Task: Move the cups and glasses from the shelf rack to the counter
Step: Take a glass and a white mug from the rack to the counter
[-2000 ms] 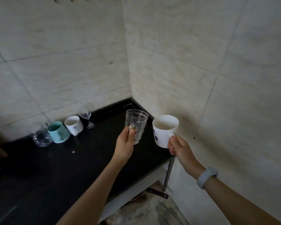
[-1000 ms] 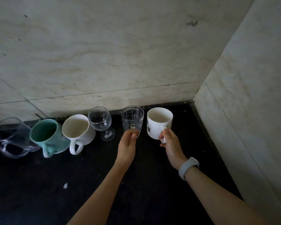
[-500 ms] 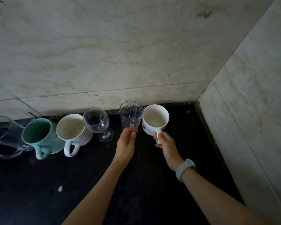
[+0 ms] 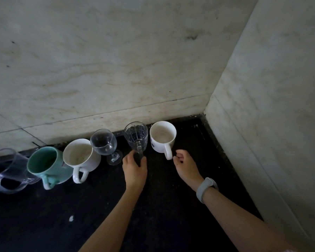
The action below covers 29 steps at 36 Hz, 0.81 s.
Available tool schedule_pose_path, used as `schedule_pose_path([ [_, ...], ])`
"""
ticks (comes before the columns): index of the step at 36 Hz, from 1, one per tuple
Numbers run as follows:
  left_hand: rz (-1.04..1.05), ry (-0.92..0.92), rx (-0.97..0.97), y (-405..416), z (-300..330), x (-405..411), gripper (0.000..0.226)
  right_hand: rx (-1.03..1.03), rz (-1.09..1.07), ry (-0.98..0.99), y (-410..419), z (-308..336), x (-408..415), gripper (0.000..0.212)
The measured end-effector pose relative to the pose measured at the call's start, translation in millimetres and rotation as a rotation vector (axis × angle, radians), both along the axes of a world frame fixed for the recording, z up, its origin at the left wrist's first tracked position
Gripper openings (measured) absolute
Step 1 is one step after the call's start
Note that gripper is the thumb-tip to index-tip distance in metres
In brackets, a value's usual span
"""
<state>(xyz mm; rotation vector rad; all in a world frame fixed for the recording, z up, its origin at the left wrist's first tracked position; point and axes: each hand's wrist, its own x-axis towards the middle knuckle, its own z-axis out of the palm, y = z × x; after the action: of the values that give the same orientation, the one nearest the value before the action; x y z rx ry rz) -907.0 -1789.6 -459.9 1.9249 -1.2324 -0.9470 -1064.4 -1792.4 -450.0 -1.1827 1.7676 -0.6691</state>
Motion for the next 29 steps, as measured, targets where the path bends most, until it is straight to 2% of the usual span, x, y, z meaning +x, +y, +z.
schedule_pose_path([
  [3, -0.082, -0.093, -0.013, 24, 15, -14, 0.052, -0.037, 0.03, 0.115, 22, 19, -15, 0.038],
  [7, -0.383, -0.317, -0.115, 53, 38, -38, 0.052, -0.101, 0.065, 0.254, 66, 48, -43, 0.039],
  [10, -0.558, -0.409, -0.231, 67, 56, -59, 0.048, -0.114, 0.026, 0.313, 112, 68, -67, 0.038],
  [19, -1.097, -0.402, -0.454, 165, 95, -169, 0.043, -0.088, -0.304, 0.444, 305, 114, -129, 0.038],
  [24, -1.435, -0.39, -0.522, 273, 100, -211, 0.04, 0.003, -0.527, 0.558, 442, 118, -128, 0.039],
  [29, -1.749, -0.331, -0.609, 410, 102, -214, 0.041, 0.083, -0.828, 0.642, 597, 114, -86, 0.038],
])
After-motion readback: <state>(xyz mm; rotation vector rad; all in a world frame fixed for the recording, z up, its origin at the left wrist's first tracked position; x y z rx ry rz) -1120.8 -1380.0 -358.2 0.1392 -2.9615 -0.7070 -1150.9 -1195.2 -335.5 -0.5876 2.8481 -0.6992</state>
